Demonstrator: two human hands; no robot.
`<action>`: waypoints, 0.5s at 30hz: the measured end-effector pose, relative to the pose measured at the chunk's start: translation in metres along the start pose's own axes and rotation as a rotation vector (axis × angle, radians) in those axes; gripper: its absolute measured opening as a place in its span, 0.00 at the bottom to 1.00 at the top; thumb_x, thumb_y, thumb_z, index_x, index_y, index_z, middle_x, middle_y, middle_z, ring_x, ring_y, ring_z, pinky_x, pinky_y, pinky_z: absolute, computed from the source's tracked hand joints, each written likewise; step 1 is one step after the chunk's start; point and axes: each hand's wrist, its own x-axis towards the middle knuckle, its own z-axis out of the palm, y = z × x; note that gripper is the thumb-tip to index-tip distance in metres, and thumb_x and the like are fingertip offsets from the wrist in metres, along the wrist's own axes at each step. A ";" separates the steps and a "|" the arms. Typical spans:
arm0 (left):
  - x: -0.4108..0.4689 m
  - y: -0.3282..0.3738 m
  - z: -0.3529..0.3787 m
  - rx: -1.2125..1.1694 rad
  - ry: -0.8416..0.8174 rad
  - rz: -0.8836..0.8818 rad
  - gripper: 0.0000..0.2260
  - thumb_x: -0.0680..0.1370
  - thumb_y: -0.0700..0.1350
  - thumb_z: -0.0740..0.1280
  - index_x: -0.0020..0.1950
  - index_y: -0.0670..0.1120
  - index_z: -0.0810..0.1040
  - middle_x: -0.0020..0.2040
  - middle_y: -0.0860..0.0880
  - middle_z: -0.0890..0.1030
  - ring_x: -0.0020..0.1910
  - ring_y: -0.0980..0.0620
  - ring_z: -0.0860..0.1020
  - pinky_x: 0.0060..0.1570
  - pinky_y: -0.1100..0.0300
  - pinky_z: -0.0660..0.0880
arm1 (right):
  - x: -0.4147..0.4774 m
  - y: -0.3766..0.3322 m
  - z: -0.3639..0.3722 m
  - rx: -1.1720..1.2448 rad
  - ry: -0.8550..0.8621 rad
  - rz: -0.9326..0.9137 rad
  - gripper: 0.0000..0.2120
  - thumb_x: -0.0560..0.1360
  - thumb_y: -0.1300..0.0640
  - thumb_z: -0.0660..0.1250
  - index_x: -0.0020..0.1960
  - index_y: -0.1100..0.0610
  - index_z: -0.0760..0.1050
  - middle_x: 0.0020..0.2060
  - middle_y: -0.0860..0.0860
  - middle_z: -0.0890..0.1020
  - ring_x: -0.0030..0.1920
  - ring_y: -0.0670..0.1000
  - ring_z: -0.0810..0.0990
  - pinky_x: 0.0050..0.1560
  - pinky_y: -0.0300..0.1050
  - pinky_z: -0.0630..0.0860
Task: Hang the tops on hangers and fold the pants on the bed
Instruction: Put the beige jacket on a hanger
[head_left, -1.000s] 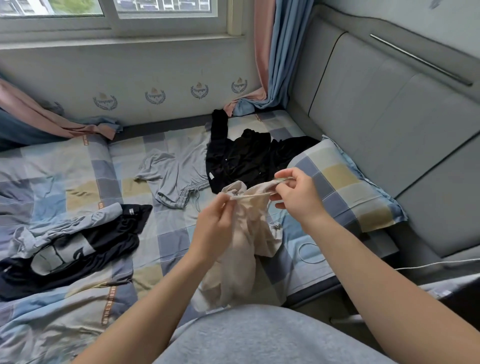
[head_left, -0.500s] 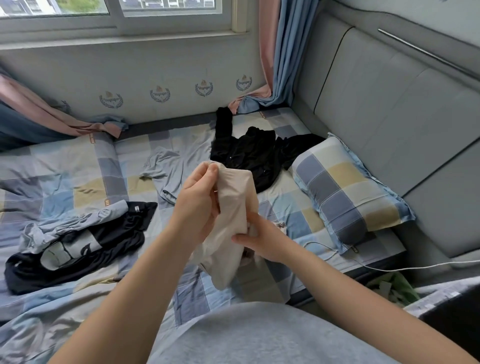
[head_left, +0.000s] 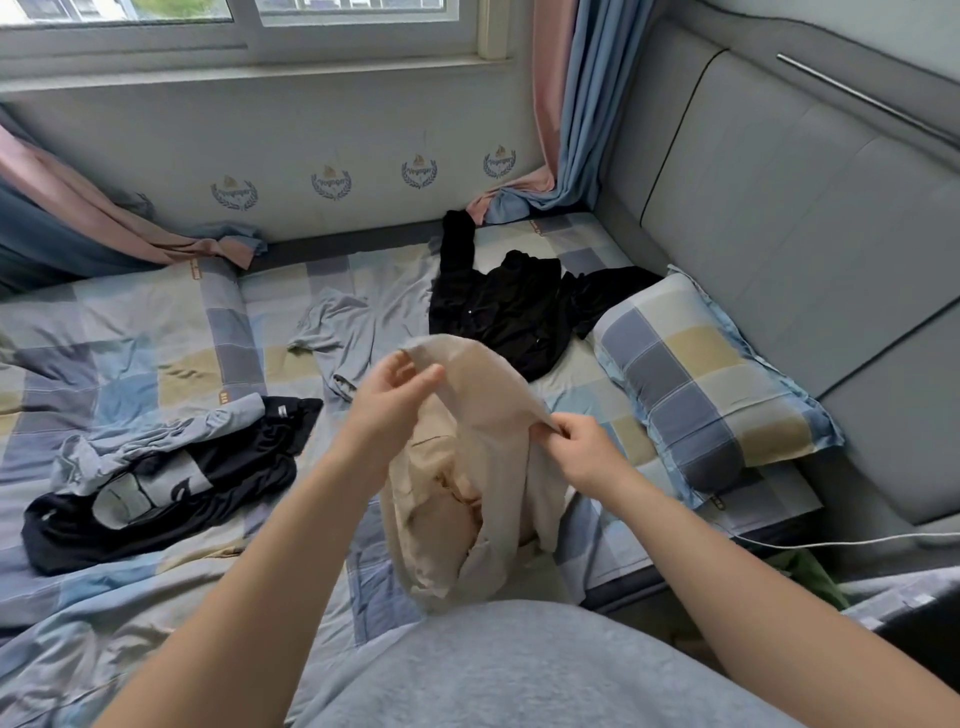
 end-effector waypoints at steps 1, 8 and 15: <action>-0.001 -0.005 0.004 0.053 -0.034 -0.051 0.17 0.80 0.45 0.69 0.69 0.51 0.74 0.62 0.53 0.80 0.59 0.54 0.78 0.56 0.57 0.75 | -0.001 -0.007 -0.003 0.044 0.022 -0.003 0.18 0.82 0.54 0.65 0.35 0.59 0.69 0.26 0.45 0.68 0.28 0.45 0.65 0.33 0.44 0.60; -0.015 -0.033 0.031 0.499 -0.252 -0.007 0.32 0.73 0.54 0.76 0.74 0.52 0.69 0.69 0.52 0.74 0.67 0.52 0.74 0.63 0.56 0.73 | -0.011 -0.071 -0.015 0.347 0.134 -0.050 0.17 0.82 0.55 0.65 0.51 0.71 0.77 0.41 0.62 0.79 0.40 0.57 0.78 0.41 0.55 0.75; -0.011 -0.033 0.044 0.318 -0.181 0.223 0.09 0.82 0.38 0.63 0.50 0.48 0.82 0.46 0.52 0.85 0.47 0.56 0.80 0.50 0.57 0.76 | -0.017 -0.099 -0.016 0.551 0.060 -0.128 0.10 0.83 0.59 0.62 0.52 0.65 0.79 0.41 0.57 0.84 0.40 0.52 0.85 0.36 0.44 0.81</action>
